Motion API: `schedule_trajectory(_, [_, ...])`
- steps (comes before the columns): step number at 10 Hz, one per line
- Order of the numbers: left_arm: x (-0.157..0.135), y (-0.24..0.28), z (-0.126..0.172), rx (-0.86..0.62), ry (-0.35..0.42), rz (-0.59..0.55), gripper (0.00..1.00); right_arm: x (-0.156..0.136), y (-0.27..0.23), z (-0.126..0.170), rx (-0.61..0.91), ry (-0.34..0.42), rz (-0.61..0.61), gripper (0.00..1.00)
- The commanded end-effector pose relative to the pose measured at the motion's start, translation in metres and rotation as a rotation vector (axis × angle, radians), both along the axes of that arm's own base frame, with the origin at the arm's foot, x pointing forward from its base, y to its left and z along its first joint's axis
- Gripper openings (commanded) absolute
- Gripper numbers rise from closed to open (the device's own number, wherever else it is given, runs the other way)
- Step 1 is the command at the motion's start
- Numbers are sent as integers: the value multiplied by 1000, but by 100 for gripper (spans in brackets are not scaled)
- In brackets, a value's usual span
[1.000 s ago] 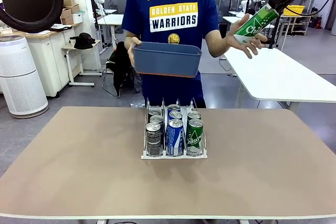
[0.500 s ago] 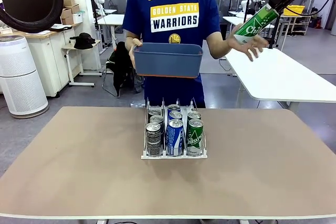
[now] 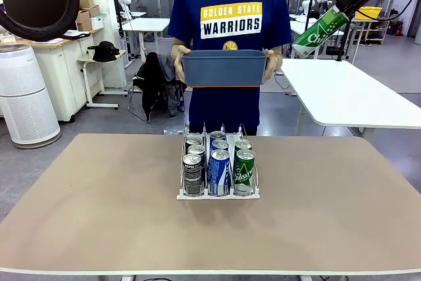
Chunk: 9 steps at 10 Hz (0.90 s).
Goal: Fill the beverage cans into the dispenser.
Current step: Place the picked Sprite in the line of the Automatic Can Dispenser with the same cans.
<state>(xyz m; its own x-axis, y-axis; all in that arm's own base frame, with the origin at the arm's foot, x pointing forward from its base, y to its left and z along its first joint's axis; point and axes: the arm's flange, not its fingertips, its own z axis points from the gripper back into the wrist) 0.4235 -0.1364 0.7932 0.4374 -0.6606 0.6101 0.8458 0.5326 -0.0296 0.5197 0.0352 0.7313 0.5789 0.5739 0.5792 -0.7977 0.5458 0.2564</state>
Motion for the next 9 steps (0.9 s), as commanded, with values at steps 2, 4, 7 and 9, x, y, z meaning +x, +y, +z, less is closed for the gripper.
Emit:
schedule_trajectory(2, [0,3,-3,-17,-10,-9,100,-40,17,-7,-61,51,-77,58])
schedule_trajectory(4, [0,3,-3,-17,-10,-9,100,-67,21,-23,-129,3,-114,58])
schedule_trajectory(7, [0,3,-3,-17,-10,-9,100,-102,39,-59,-154,-67,-119,58])
schedule_trajectory(9, [0,3,-3,-17,-10,-9,100,-120,51,-93,-137,-126,-153,58])
